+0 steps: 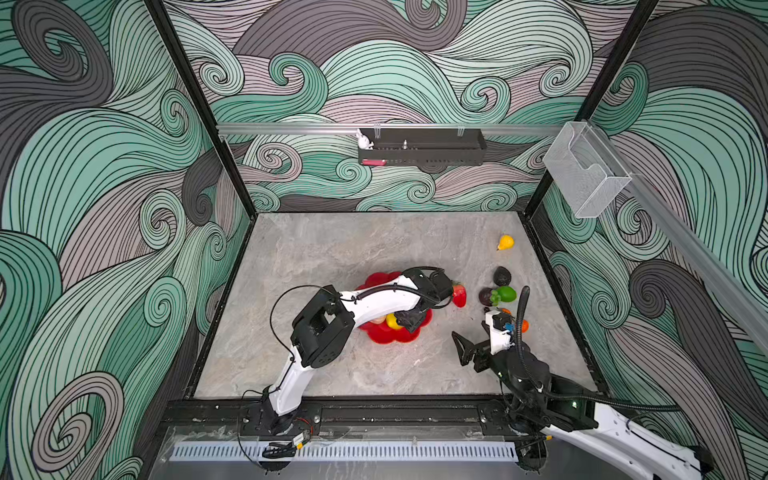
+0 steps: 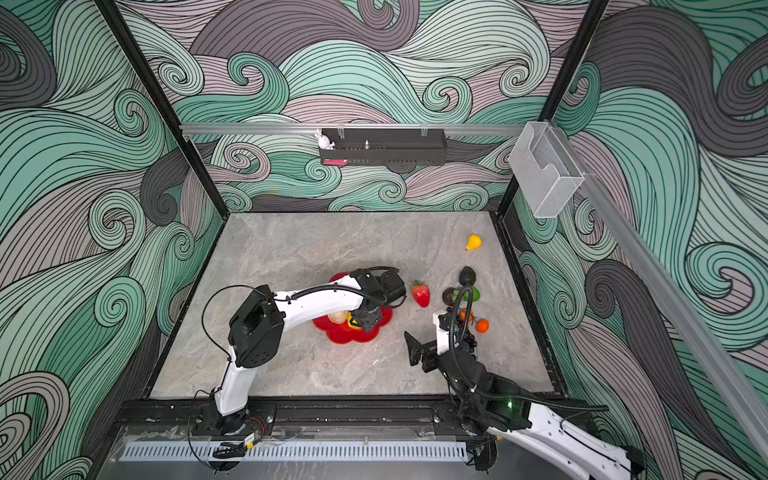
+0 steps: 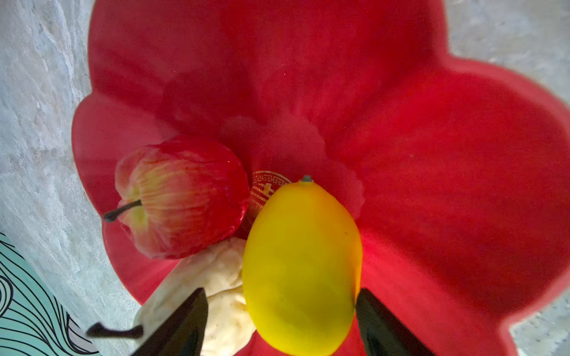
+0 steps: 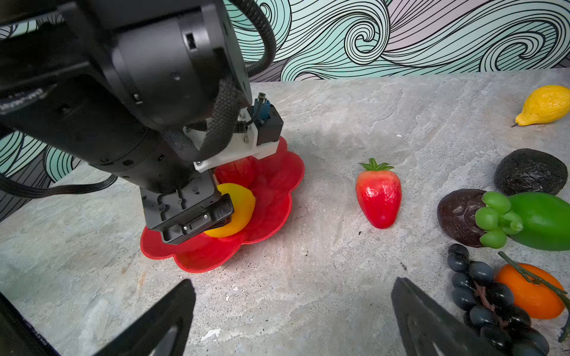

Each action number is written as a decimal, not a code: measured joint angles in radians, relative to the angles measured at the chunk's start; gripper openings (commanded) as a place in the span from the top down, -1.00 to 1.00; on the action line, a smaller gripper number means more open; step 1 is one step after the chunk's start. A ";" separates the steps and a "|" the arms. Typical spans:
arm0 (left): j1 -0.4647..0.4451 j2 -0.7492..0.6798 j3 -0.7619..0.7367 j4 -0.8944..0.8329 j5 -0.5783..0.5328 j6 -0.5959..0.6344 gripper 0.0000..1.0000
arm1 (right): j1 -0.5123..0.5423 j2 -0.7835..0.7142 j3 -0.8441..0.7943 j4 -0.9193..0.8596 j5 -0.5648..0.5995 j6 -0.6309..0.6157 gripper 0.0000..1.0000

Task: Place and organize the fake fruits in the fruit bowl
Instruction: 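Open the left gripper beside the pear and draw it back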

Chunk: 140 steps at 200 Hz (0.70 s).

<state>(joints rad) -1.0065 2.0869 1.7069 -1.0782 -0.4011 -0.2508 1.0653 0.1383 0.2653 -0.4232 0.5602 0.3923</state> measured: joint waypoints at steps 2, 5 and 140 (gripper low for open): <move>0.000 -0.001 0.000 0.000 0.002 0.000 -0.57 | 0.000 0.000 0.000 0.000 0.000 0.000 -0.99; 0.000 -0.003 0.000 0.001 0.004 0.000 -0.57 | 0.000 0.000 0.000 0.000 0.000 0.000 -0.99; 0.001 -0.529 -0.313 0.256 0.098 -0.007 -0.64 | -0.140 0.394 0.361 -0.172 0.077 0.045 -0.99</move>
<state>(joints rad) -1.0058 1.5574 1.3941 -0.8219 -0.3027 -0.2581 0.9249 0.5323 0.6266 -0.5953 0.6373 0.4370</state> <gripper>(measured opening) 0.819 0.996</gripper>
